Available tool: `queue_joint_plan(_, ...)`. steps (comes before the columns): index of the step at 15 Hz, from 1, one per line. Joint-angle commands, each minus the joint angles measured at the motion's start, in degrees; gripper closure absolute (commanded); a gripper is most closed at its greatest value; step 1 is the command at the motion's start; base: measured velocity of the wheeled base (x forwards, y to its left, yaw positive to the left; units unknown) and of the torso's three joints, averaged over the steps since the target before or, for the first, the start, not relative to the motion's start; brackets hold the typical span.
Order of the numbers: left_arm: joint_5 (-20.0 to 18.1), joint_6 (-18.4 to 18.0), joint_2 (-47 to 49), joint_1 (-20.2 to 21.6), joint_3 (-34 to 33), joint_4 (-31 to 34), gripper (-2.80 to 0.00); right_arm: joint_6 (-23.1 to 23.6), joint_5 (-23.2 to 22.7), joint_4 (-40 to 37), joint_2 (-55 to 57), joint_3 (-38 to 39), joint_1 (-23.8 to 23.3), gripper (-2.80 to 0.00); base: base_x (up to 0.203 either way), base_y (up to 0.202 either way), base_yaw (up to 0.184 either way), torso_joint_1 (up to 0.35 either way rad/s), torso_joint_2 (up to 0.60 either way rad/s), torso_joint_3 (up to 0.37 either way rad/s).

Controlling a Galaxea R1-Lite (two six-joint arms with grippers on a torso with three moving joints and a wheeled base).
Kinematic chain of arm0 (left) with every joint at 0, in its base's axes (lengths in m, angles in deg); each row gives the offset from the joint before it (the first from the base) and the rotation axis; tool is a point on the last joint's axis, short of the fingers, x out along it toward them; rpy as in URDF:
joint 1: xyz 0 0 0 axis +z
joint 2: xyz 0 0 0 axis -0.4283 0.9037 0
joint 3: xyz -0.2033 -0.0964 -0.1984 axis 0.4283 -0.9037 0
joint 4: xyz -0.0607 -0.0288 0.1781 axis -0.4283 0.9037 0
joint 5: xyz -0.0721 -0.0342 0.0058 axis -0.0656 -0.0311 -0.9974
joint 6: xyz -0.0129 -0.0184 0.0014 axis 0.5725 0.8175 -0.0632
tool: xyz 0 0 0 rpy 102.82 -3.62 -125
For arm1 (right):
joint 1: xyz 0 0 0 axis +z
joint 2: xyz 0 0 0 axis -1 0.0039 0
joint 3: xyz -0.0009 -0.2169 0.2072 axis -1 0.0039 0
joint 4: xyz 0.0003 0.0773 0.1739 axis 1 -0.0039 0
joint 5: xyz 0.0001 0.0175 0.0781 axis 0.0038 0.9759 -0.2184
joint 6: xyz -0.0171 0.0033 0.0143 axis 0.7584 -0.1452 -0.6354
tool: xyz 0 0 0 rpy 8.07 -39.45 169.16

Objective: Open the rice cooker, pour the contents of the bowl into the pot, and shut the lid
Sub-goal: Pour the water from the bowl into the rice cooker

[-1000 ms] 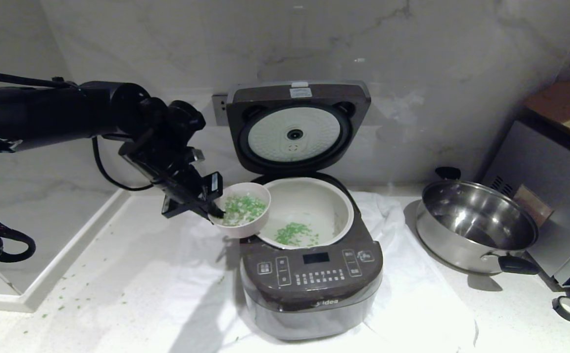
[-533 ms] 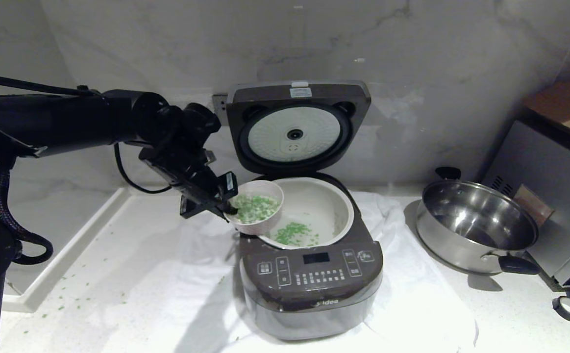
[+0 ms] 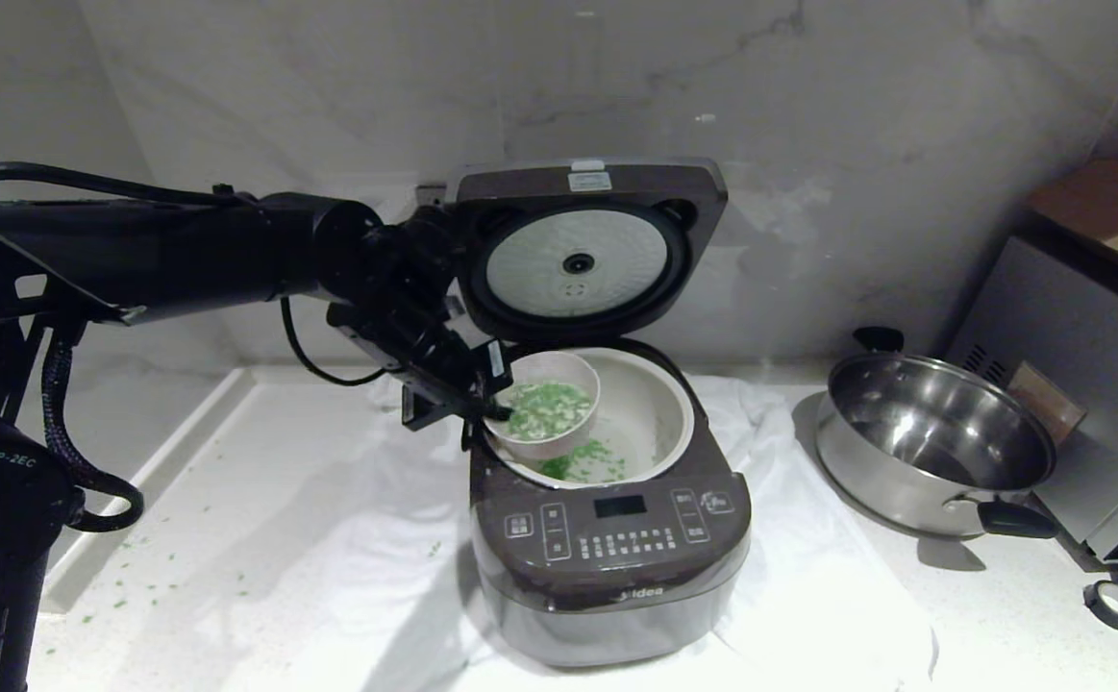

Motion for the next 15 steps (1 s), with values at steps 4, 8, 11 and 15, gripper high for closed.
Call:
queue_joint_plan(4,3.4,1.1,2.8,-2.7,-0.1,-1.2,0.00,0.0,0.0,0.0,0.0,0.0,0.0,0.00,0.000,0.000,0.000,0.000,0.00,0.000)
queue_joint_plan(8,7.3,5.9,3.7,-3.7,-0.4,-7.8,0.00,0.0,0.0,0.0,0.0,0.0,0.0,0.00,0.000,0.000,0.000,0.000,0.00,0.000)
queue_joint_plan(11,9.0,8.0,3.7,-4.6,-1.0,-12.8,0.00,0.0,0.0,0.0,0.0,0.0,0.0,0.00,0.000,0.000,0.000,0.000,0.00,0.000)
queue_joint_plan(15,16.1,8.4,5.3,-6.2,-4.5,-17.0,0.00,0.0,0.0,0.0,0.0,0.0,0.0,0.00,0.000,0.000,0.000,0.000,0.00,0.000)
